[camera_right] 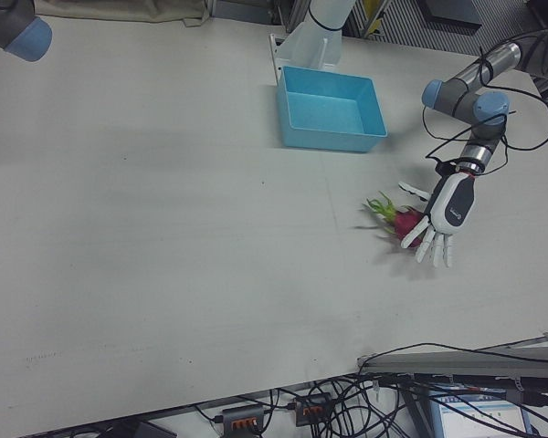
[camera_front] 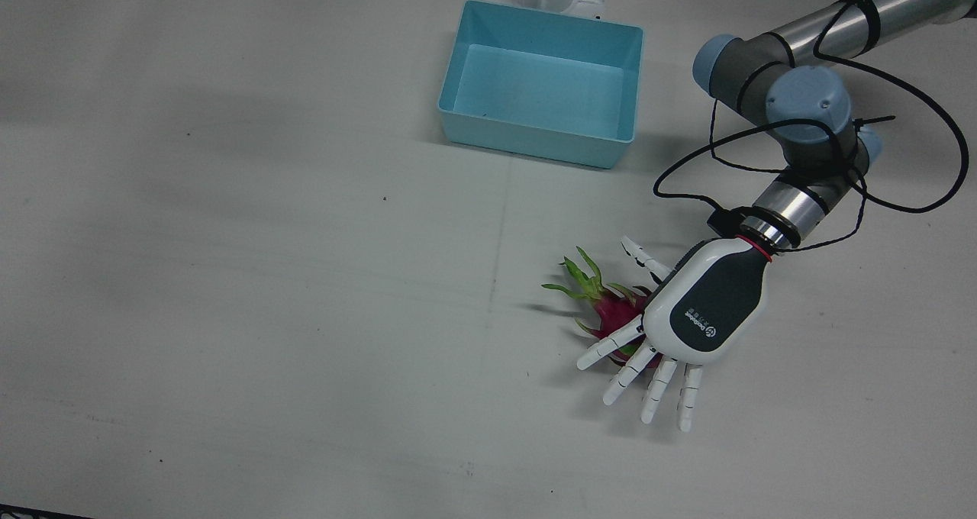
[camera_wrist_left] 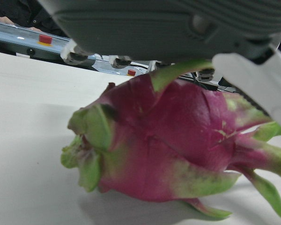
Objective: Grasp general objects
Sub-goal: 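Close the left hand's fingers around the dragon fruit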
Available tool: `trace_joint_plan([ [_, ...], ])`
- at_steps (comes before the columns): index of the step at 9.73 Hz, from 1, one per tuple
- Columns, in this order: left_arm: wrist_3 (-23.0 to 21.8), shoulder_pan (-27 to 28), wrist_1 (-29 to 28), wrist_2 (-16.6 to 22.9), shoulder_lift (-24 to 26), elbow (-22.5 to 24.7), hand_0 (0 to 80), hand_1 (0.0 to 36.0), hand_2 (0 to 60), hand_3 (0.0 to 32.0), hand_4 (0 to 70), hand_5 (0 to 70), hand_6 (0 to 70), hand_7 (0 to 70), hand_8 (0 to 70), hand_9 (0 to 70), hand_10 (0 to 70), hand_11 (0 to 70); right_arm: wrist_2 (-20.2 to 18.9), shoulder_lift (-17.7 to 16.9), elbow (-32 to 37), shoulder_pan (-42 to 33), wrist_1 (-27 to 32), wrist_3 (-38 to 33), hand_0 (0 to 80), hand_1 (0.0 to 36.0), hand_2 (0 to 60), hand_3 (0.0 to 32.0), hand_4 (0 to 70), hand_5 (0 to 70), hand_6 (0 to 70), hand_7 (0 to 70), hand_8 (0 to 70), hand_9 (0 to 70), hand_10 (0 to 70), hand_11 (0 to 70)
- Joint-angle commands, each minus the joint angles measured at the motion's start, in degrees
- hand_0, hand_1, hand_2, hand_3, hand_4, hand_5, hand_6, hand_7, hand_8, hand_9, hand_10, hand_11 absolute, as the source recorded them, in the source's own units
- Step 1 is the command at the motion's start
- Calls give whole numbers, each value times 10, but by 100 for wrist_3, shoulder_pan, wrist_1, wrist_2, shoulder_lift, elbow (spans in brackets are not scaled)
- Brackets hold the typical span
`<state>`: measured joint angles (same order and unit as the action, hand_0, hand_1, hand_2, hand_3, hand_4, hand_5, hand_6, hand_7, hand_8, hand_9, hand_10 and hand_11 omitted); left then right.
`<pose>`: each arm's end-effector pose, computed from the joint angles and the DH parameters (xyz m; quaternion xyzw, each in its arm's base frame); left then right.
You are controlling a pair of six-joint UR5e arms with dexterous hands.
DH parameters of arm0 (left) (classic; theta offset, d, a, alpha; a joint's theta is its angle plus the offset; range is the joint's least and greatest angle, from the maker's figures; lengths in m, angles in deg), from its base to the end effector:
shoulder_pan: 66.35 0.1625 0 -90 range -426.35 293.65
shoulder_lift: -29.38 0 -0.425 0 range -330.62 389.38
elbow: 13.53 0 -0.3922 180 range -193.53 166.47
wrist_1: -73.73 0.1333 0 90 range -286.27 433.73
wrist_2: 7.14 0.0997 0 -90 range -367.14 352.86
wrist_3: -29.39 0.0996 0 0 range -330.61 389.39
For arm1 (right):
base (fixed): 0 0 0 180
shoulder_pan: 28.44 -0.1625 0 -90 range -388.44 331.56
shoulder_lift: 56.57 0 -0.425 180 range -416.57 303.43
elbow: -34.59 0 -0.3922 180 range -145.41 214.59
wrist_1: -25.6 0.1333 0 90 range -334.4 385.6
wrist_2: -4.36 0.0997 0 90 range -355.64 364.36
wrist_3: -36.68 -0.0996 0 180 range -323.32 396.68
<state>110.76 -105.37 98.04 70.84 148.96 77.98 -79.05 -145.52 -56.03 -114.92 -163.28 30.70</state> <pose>0.4113 -0.5315 0.4171 0.2620 0.6994 -0.3384 0.5725 0.1147 -0.4934 0.6873 0.0117 0.6615 -0.7479 0.0541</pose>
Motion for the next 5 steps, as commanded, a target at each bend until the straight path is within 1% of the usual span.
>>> trace_joint_plan([
  [1,115,-106,-40,7,22,-151,473,80,0,282,0,0,0,37,0,0,0,0,0,0,0,0,0,0,0,0,0,0,0,0,0,0,0,0,0,0],
  [2,176,-141,-92,-2,22,-229,473,79,0,286,0,0,0,36,0,0,0,0,0,0,0,0,0,0,0,0,0,0,0,0,0,0,0,0,0,0],
  [3,308,-142,-180,-2,22,-308,473,79,0,280,0,0,0,35,0,0,0,0,0,0,0,0,0,0,0,0,0,0,0,0,0,0,0,0,0,0],
  [4,379,-142,-216,-2,22,-361,473,79,0,270,0,0,0,39,0,0,0,0,0,0,0,0,0,0,0,0,0,0,0,0,0,0,0,0,0,0],
  [5,510,-142,-242,-2,22,-388,476,86,0,248,0,0,0,38,0,0,0,0,0,0,0,0,0,0,0,0,0,0,0,0,0,0,0,0,0,0],
])
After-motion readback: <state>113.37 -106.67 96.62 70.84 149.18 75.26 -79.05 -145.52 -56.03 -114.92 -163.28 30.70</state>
